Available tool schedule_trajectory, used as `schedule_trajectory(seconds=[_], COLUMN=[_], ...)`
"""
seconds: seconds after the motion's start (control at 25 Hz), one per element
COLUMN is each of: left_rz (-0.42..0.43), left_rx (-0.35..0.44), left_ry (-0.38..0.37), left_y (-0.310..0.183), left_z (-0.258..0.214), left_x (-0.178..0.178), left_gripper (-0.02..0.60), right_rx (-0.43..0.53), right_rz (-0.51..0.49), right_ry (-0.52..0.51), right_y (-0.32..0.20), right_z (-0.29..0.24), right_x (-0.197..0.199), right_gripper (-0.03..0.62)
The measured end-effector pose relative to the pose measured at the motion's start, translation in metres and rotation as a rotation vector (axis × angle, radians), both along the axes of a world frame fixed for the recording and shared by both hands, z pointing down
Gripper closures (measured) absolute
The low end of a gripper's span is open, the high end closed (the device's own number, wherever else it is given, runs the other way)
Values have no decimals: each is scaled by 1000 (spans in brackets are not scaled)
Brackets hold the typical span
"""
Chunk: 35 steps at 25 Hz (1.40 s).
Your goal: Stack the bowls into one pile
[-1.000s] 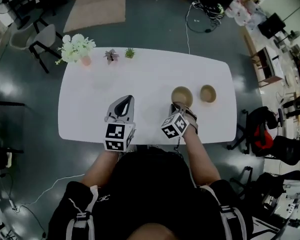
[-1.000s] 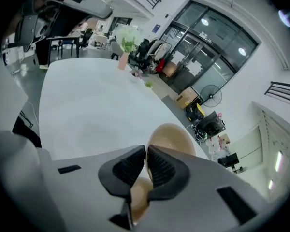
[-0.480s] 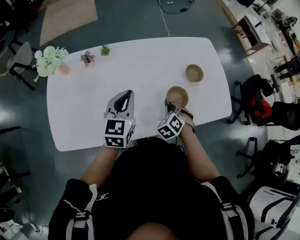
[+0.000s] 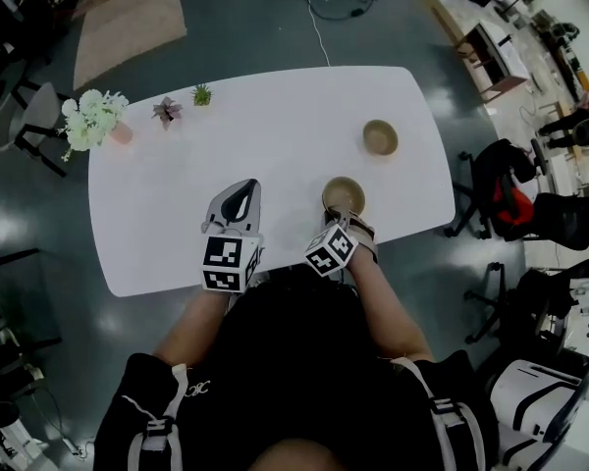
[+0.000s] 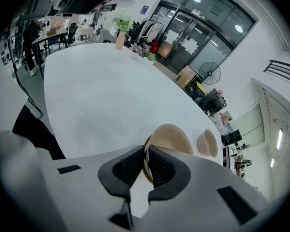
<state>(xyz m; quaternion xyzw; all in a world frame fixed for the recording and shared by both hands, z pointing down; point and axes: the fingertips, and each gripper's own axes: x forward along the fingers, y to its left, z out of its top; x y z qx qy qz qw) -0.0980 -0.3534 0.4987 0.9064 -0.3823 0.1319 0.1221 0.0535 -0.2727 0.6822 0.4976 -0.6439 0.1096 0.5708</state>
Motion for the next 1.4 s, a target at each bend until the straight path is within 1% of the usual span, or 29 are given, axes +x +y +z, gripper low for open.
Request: schedule_trajectory(seconds=[0.16, 0.28, 0.32, 0.44, 0.52, 0.6, 0.72, 0.8, 0.88, 1.0, 1.08, 1.16, 1.28, 1.4], left_rz=[-5, -7, -7, -4, -1, 2, 5, 6, 8, 8, 2, -10, -32, -55], left_rx=[-4, -5, -5, 1, 5, 9, 18, 27, 41, 60, 73, 85, 114, 153], left_ry=[-8, -12, -13, -12, -11, -12, -13, -13, -11, -5, 7, 25, 46, 52], left_y=[2, 3, 3, 4, 3, 2, 1, -1, -4, -8, -10, -11, -13, -15], left_z=[3, 3, 2, -1, -3, -6, -10, -15, -20, -31, -41, -54, -75, -94], left_x=[-3, -1, 0, 5, 9, 13, 20, 25, 30, 36, 39, 40, 39, 35], left_gripper=[569, 569, 569, 568, 568, 568, 568, 569, 568, 568, 568, 568, 568, 568], right_rx=[1, 13, 12, 3, 15, 55, 171, 292, 440, 643, 763, 867, 977, 1040], right_rz=[13, 15, 15, 21, 33, 53, 109, 132, 135, 150, 156, 139, 91, 59], right_ry=[-6, -29, -47, -115, -145, -189, -335, -425, -474, -534, -561, -591, -647, -684], right_y=[1, 0, 1, 4, 4, 0, -12, -26, -40, -55, -61, -63, -63, -62], right_z=[5, 4, 4, 2, -4, -16, -49, -82, -120, -178, -212, -243, -285, -314], right_x=[3, 6, 5, 1, 1, 1, 2, 5, 11, 21, 28, 33, 29, 23], right_gripper=[548, 540, 535, 491, 487, 487, 501, 511, 541, 567, 579, 579, 579, 579])
